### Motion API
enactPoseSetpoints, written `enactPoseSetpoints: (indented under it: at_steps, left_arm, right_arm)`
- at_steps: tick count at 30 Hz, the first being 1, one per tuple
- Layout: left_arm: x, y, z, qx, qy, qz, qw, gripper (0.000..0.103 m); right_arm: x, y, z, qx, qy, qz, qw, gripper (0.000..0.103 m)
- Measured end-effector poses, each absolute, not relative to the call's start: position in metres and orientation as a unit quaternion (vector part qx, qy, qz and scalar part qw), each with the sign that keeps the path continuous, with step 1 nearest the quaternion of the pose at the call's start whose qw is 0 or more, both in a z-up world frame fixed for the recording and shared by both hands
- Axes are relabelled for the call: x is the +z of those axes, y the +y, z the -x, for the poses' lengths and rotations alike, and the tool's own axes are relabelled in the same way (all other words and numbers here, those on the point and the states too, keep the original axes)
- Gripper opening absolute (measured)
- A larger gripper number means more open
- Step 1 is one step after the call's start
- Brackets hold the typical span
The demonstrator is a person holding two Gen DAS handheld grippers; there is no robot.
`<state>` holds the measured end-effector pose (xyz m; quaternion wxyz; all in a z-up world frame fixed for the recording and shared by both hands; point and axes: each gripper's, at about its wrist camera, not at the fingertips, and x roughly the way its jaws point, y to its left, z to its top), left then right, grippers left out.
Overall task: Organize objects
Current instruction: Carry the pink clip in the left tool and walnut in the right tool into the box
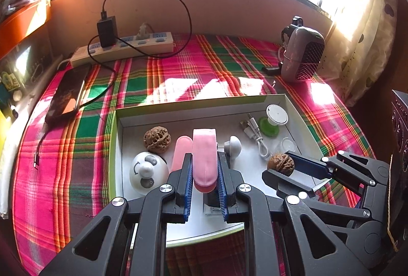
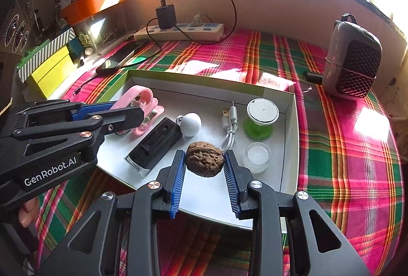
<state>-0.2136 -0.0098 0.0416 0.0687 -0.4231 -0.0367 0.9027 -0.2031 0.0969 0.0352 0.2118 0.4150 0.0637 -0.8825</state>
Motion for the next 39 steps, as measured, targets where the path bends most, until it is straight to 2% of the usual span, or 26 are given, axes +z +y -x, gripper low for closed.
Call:
enactPoseSetpoints:
  at_steps: [17, 39]
  left_arm:
    - [0.03, 0.003, 0.259, 0.894, -0.017, 0.439, 0.086, 0.016]
    - [0.013, 0.01, 0.276, 0.886, -0.009, 0.456, 0.086, 0.016]
  right_arm:
    - [0.019, 0.093, 0.217, -0.874, 0.081, -0.428, 0.215, 0.032]
    - [0.014, 0.092, 0.223, -0.876, 0.082, -0.428, 0.206, 0.032]
